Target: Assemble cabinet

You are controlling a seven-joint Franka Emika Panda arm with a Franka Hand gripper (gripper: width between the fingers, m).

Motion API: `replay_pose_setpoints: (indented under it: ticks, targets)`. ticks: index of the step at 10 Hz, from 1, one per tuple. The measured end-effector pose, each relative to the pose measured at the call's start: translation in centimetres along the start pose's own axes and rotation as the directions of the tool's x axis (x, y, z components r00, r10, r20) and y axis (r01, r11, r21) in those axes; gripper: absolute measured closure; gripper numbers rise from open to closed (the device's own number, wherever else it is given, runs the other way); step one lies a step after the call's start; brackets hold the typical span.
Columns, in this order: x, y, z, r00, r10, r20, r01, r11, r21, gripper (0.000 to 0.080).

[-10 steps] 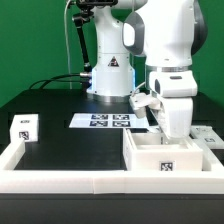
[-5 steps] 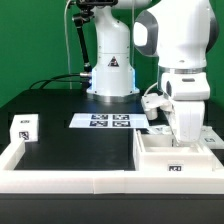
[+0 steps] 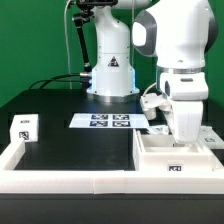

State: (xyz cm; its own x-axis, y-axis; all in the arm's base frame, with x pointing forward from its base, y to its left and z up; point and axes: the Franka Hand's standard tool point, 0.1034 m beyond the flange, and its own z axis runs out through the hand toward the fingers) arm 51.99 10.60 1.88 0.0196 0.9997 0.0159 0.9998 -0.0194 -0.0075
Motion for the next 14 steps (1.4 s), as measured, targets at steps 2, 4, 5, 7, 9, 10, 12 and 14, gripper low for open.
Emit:
replay_pose_setpoints:
  ticks: [2,4,5,7,9,10,12,14]
  targets:
    - [-0.2,-0.8,-0.9,1.0,0.007,0.004,-0.007,1.0,-0.004,0.007]
    - [0.3,-2.1,-2.6,1.0,0.025,0.004,-0.024,1.0,-0.019,0.0022]
    - [0.8,-3.0,-3.6,0.999,0.038,0.004,-0.038,0.999,-0.028,0.0003]
    - [2.3,-4.7,-4.4,0.998,0.055,-0.004,-0.055,0.998,-0.042,0.0002]
    - [4.7,-6.3,-4.0,0.997,0.079,-0.026,-0.08,0.996,-0.05,0.0002]
    - [6.0,-7.1,-3.1,0.996,0.074,-0.04,-0.076,0.996,-0.048,0.0002]
    - [6.6,-7.8,-1.4,0.996,0.076,-0.051,-0.078,0.996,-0.032,0.0002]
    - [6.6,-7.7,-1.6,0.996,0.077,-0.051,-0.079,0.996,-0.034,0.0002]
